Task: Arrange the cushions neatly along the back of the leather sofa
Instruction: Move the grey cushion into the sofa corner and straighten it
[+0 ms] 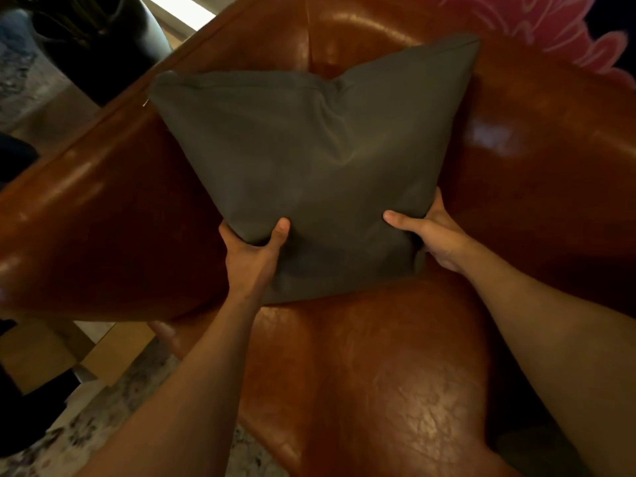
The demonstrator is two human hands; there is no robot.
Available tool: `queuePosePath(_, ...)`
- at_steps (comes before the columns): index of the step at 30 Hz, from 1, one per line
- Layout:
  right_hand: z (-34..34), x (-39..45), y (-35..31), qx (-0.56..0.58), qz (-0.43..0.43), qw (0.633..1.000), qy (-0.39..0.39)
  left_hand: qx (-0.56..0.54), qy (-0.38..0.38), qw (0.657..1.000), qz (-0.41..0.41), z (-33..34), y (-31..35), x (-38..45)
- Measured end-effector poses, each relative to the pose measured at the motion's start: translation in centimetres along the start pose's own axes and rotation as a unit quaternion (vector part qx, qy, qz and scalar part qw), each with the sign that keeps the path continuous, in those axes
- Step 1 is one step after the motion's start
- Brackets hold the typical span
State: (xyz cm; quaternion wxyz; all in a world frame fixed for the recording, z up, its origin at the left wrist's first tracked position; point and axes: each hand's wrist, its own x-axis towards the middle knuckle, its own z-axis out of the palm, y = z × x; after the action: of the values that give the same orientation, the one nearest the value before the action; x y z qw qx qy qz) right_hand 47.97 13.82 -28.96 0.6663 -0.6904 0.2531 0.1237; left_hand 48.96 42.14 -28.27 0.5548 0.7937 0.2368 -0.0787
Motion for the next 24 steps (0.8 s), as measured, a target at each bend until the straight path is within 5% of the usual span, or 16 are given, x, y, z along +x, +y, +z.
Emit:
queuePosePath(14,1.3,-1.4,-0.2,0.069,0.039,0.997,-0.001,-0.019,0.014,0.999,0.048,-1.2,0.2,-0.8)
queuePosePath(24,0.8,-1.9,-0.3,-0.031,0.02,0.999,0.035,-0.01,0.002,0.999,0.046,-1.2,0.2,-1.0)
